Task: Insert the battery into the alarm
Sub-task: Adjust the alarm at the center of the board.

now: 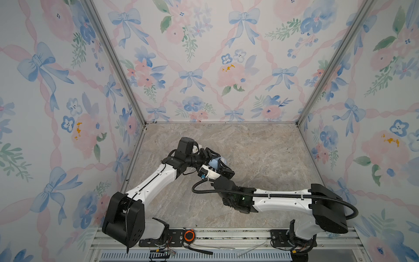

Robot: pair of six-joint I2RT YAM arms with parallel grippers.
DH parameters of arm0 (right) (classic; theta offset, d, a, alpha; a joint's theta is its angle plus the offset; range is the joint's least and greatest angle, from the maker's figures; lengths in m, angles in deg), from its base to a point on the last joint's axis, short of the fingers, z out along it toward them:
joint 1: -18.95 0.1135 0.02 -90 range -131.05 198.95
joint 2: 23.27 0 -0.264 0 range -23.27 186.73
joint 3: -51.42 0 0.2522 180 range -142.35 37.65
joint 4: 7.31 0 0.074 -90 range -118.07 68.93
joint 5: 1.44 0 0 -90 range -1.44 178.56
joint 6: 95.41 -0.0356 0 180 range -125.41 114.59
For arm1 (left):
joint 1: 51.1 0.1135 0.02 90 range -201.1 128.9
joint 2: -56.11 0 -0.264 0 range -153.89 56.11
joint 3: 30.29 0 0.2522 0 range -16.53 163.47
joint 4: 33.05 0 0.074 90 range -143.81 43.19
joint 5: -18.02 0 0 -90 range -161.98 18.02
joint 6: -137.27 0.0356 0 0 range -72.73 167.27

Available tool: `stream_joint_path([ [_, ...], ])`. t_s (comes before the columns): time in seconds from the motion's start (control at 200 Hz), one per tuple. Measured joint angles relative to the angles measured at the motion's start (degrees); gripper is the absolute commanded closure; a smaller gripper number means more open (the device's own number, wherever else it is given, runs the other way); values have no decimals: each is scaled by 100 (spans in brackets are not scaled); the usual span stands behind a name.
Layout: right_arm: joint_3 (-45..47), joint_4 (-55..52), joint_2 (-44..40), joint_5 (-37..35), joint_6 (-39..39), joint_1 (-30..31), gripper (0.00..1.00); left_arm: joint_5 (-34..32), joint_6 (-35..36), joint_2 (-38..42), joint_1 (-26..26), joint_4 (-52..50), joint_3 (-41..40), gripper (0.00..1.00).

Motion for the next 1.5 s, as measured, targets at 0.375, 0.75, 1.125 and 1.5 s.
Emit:
stream_joint_path([
  [0.375, 144, 332, 188, -81, 579, 96, 88, 221, -168, -262, 2, 131, -42, 73],
  [0.75, 190, 212, -57, -177, 393, 125, 15, 149, -140, -275, 48, 221, -157, 83],
  [1.125, -330, -3324, -3359, 1974, -4345, -1679, 31, -605, 275, 68, 133, 1515, -927, 87],
  [1.5, 157, -3394, -2590, 6599, -9018, -3222, 12, -1384, 1027, 1154, -267, 3281, -2326, 84],
])
